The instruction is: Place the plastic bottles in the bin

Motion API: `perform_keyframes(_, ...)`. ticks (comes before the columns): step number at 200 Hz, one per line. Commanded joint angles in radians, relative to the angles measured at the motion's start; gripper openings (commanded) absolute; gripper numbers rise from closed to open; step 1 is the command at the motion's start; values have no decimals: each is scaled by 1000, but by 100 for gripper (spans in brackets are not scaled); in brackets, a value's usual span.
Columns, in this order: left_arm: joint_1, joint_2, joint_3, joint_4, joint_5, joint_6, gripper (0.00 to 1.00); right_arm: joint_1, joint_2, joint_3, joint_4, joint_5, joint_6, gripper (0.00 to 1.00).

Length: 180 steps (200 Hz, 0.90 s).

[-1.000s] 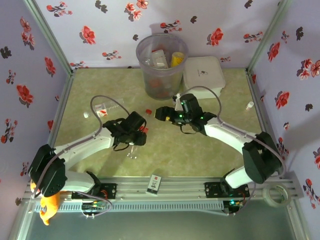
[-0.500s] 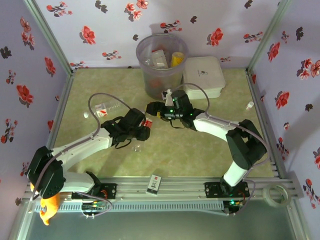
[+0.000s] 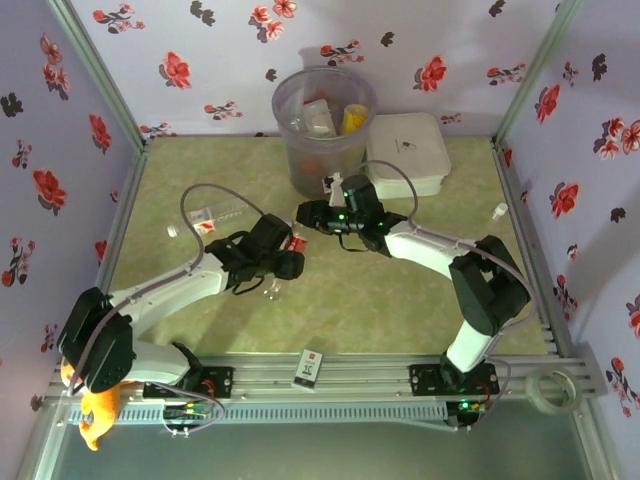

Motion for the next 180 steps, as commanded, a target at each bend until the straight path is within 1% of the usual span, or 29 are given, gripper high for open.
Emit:
perform_keyframes(1,4,-28,28,94,-31,24,72,-6,-11,57,-74,0,-53,24)
perform_keyframes(15,6,-42,20,97,-32,24,94,-15,-24,91,-133,12,-96,22)
perform_keyframes(19,6,-46,18,97,-32,23,99,-18,-28,102,-152,17,-110,22)
perform_keyframes(22,6,-51,16,98,-32,23,100,-20,-30,110,-168,20,-122,22)
perform_keyframes(49,10,-111,-13,99,-48,16,100,-37,-41,186,-284,47,-214,21)
perform_keyframes(77,17,-209,-73,101,-77,-1,100,-54,-65,290,-442,110,-342,21)
perform_keyframes(111,73,-336,-165,106,-80,-51,100,-76,-122,431,-560,199,-492,21)
perform_keyframes(124,97,-353,-186,107,-75,-68,100,-88,-133,494,-577,208,-523,20)
perform_keyframes(144,107,-349,-192,106,-75,-80,100,-97,-153,594,-572,235,-572,20)
perform_keyframes(180,110,-318,-188,123,-75,-92,100,-125,-178,706,-459,315,-591,20)
